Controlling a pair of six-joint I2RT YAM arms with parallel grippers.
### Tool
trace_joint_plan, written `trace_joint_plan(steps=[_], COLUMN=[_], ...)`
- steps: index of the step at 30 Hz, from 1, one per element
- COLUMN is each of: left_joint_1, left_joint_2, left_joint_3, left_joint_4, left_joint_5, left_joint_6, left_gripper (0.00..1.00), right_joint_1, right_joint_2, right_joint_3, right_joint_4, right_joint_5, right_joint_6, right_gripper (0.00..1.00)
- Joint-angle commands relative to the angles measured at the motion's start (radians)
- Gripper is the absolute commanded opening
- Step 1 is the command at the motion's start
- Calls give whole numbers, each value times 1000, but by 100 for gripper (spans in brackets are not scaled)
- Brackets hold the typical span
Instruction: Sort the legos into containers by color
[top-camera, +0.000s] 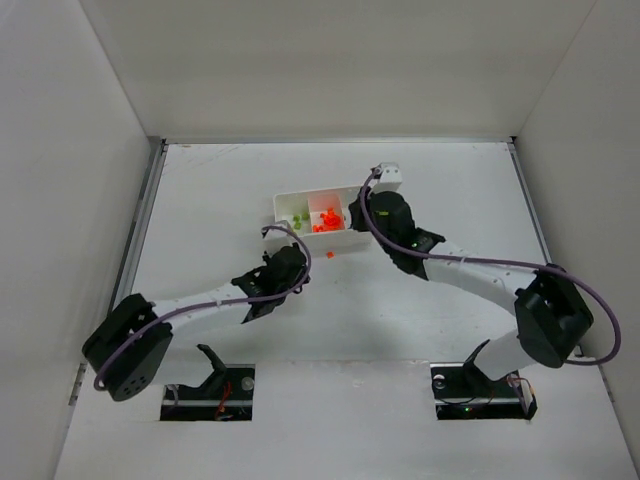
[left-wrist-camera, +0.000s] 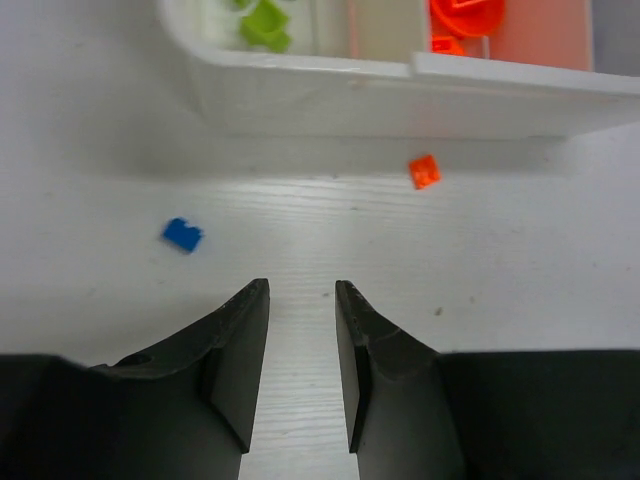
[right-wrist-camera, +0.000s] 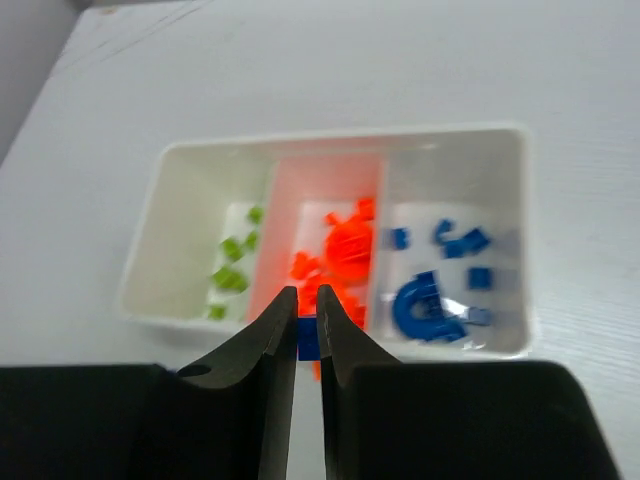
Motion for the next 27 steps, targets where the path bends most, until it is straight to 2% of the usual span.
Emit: trace_joint_plan(steps=[1,7,11,13,27], left_joint_1=[-52,-91,-109,-117,-155], left_joint_2=[90,270,371,419,632], left_joint_3=[103,210,269,298,464], left_joint_4=[99,145,156,157,62], left_joint_5=[-41,-70,-111,-119,-260], left_joint_6=[20,42,46,48,-20], left_gripper=[30,29,29,29,27], right_joint_1=[-90,-150,-149,-147,-77], right_joint_2=[25,164,173,156,-55], right_joint_3=[10,103,128,122,-77], right_joint_4=[23,24,25,30,57], right_joint_5=[6,-1,-3,-1,20], right_joint_6=[-14,-28,-32,-34,2], right_gripper=[17,19,39,43,44])
